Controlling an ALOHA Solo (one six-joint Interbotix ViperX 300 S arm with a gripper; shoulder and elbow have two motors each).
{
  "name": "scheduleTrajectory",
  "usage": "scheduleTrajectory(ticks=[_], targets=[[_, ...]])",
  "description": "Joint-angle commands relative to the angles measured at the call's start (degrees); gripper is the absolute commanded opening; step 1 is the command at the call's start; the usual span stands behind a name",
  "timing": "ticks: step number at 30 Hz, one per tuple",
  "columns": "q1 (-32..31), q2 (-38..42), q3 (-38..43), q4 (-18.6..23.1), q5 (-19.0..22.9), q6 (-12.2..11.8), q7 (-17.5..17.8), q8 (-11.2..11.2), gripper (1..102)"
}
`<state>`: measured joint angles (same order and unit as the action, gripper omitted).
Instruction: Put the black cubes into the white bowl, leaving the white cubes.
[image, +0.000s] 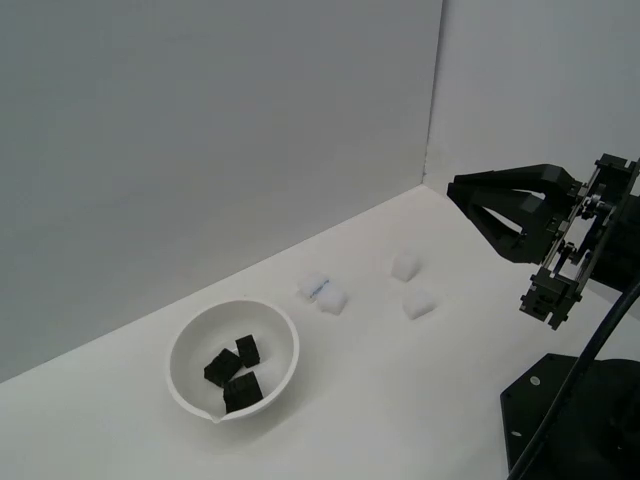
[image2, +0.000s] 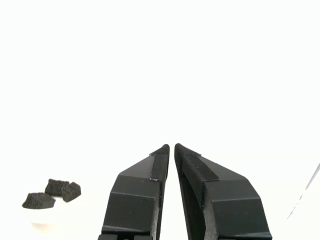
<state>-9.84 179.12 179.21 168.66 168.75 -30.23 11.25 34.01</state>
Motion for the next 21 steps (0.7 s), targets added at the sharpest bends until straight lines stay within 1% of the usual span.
scheduleTrajectory(ticks=[1, 3, 4, 5, 6, 7, 8, 9, 10, 14, 18, 21], targets=[[-0.1, 0.2, 0.4, 0.3, 0.2, -0.8, -0.1, 0.0, 3], [0.4, 1.4, 1.5, 0.6, 0.4, -0.2, -0.1, -1.6, 3], [0.6, 2.4, 2.5, 0.7, 0.6, 1.1, -0.1, -3.5, 3], [0.9, 3.1, 3.3, 0.8, 0.8, 3.8, 0.0, -6.5, 3], [1.1, 3.9, 4.0, 0.8, 0.9, 7.4, 0.0, -10.8, 3], [1.2, 4.7, 4.7, 0.9, 0.9, 11.6, 0.4, -15.7, 3], [1.3, 5.4, 5.5, 1.1, 0.9, 15.2, 1.0, -20.5, 3], [1.3, 6.2, 6.2, 1.1, 1.0, 18.4, 1.5, -24.4, 3], [1.3, 7.0, 6.9, 1.2, 1.0, 20.0, 1.9, -26.3, 3], [1.3, 9.2, 9.2, 1.7, 1.8, 20.4, 2.1, -26.1, 3], [1.3, 11.9, 12.0, 2.7, 2.6, 22.2, 2.0, -26.2, 3], [1.1, 13.1, 13.2, 3.6, 3.4, 22.6, 2.0, -26.3, 3]])
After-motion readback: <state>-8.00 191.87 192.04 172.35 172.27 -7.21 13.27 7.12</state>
